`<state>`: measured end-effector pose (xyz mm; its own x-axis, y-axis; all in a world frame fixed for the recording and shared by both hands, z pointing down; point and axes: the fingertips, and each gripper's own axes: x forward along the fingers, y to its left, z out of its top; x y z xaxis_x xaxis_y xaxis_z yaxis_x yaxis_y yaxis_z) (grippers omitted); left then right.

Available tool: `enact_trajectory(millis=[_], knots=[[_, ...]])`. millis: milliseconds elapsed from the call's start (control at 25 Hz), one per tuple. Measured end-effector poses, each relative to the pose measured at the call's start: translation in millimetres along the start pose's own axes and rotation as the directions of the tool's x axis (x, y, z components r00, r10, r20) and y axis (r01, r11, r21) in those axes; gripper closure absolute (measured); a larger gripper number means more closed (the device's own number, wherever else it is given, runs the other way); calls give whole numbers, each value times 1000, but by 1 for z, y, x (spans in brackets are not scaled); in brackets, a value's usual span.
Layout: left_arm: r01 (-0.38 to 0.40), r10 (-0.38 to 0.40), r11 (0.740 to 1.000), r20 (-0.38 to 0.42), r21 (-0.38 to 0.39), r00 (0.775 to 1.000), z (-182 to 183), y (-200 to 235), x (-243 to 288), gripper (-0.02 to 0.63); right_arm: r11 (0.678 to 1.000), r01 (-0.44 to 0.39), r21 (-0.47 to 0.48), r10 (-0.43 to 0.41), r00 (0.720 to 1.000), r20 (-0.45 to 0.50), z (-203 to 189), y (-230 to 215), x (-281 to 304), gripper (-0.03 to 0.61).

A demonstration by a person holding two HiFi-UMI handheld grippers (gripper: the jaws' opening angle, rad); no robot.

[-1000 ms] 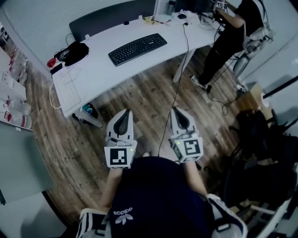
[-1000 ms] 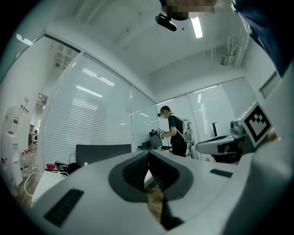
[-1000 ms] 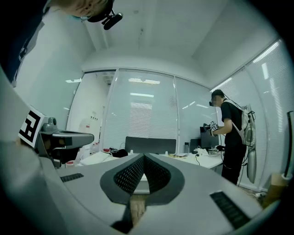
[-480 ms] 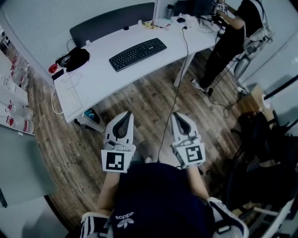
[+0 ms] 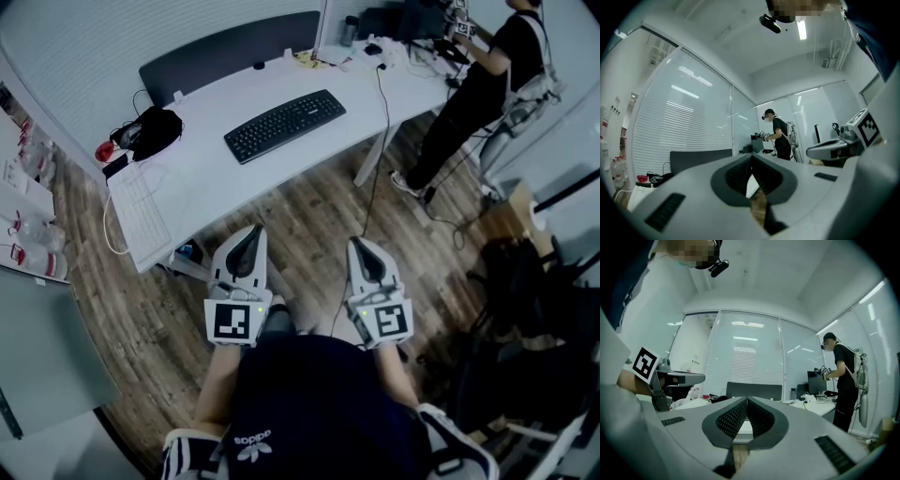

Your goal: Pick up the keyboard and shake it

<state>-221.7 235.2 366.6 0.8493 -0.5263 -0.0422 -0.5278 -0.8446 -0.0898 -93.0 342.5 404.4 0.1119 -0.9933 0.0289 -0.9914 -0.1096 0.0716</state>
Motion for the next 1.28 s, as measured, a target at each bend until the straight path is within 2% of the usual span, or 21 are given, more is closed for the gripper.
enact_trajectory(millis=[80,200,320,560,760,1120,1280], knots=[[9,-9,1000,-10,5,1000,-2,14,21,609,1000,13,-3,-13,1000,-23,0,-6,21,574],[29,-29,1000,-20,-10,999,-4,30,44,609,1000,-1,13,1,1000,20,18,-3,51,574],[41,-42,998,-31,-38,999,-10,46,61,609,1000,20,17,-20,1000,-21,11,-5,73,574],[28,-32,996,-45,-87,998,-23,72,79,609,999,29,40,-28,999,-26,7,-4,106,574],[19,-26,995,-64,-95,998,-32,83,81,609,999,21,33,-19,999,-45,6,0,121,574],[-8,1,996,-78,-87,997,-39,88,100,609,999,-21,41,23,998,-61,-2,-13,146,574],[-12,8,999,-98,-34,995,-45,92,122,609,997,-60,51,64,995,-77,-14,-27,168,574]])
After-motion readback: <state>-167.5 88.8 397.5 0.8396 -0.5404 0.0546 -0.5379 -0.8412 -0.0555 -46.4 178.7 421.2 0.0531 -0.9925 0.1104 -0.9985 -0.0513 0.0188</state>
